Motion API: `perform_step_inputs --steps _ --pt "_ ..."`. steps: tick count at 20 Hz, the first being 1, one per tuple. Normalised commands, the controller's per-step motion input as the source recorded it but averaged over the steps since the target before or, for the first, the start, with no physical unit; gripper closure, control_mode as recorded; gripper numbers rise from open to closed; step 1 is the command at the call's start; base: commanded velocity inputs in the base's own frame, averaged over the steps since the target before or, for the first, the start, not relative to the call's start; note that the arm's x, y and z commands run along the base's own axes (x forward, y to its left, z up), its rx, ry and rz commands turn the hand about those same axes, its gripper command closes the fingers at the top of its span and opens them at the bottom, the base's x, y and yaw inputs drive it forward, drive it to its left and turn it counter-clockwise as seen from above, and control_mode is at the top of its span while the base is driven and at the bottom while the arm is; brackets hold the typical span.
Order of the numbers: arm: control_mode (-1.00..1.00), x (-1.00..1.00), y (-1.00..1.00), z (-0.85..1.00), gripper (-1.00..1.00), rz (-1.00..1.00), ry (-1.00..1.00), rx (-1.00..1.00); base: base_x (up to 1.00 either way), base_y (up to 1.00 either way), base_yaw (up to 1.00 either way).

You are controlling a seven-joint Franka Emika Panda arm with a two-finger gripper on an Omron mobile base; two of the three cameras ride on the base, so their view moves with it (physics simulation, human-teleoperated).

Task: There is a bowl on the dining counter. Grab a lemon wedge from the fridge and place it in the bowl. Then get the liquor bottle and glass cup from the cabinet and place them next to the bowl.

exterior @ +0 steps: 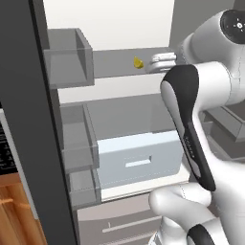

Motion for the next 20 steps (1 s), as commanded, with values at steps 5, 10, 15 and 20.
perform_step_inputs --steps 5,10,15,20 --pt "-1.0 0.98 0.0 0.0 -1.0 0.0 0.0 0.0 0.0 0.0 0.0" --pt "-1.0 1.0 0.0 -0.14 -1.0 0.0 0.04 0.0 0.0 0.0 0.0" --pt "-1.0 0.97 0.0 -0.27 -1.0 0.0 0.06 0.0 0.0 0.0 0.0" --pt "-1.0 0.87 -0.05 -0.09 -1.0 0.0 0.01 0.0 0.0 0.0 0.0"
